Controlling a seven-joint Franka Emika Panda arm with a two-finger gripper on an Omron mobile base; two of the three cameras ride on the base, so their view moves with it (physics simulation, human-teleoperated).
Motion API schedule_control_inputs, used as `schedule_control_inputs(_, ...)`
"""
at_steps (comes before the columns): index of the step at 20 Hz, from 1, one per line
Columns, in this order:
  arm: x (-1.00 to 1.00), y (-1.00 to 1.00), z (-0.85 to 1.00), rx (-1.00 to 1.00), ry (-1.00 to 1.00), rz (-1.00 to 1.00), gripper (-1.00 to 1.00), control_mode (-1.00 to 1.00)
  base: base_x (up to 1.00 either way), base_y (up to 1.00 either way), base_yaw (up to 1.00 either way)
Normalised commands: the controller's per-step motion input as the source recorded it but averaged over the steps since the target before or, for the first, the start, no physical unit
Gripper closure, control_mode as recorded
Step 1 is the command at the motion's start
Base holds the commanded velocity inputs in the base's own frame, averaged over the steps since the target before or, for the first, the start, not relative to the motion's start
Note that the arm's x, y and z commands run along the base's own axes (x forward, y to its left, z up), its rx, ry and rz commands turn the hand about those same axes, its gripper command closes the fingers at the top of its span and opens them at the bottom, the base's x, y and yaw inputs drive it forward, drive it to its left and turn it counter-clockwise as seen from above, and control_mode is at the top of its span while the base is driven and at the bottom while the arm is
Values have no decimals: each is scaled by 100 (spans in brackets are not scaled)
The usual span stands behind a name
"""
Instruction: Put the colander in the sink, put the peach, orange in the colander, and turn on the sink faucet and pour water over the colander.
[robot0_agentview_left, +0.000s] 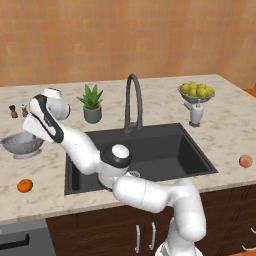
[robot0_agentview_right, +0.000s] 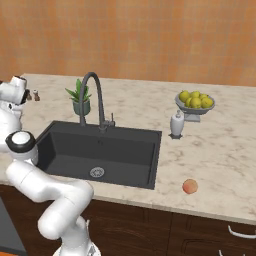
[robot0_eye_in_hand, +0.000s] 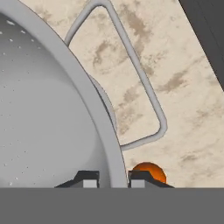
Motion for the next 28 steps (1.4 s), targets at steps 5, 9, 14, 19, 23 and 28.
schedule_control_inputs(5,-69,-71,7,-1,-6,-2,100,-100,0,0,0)
schedule_control_inputs(9,-63,-77,-28,-2,-31,-14,100,-100,0,0,0)
schedule_control_inputs(14,-16,-63,3,0,-44,-27,100,-100,0,0,0)
schedule_control_inputs(19,-19,-60,17,1,-21,-37,100,-100,0,0,0)
schedule_control_inputs(23,-48,-52,57,17,4,-16,100,-100,0,0,0)
schedule_control_inputs(28,-67,-52,56,15,10,0,100,-100,0,0,0)
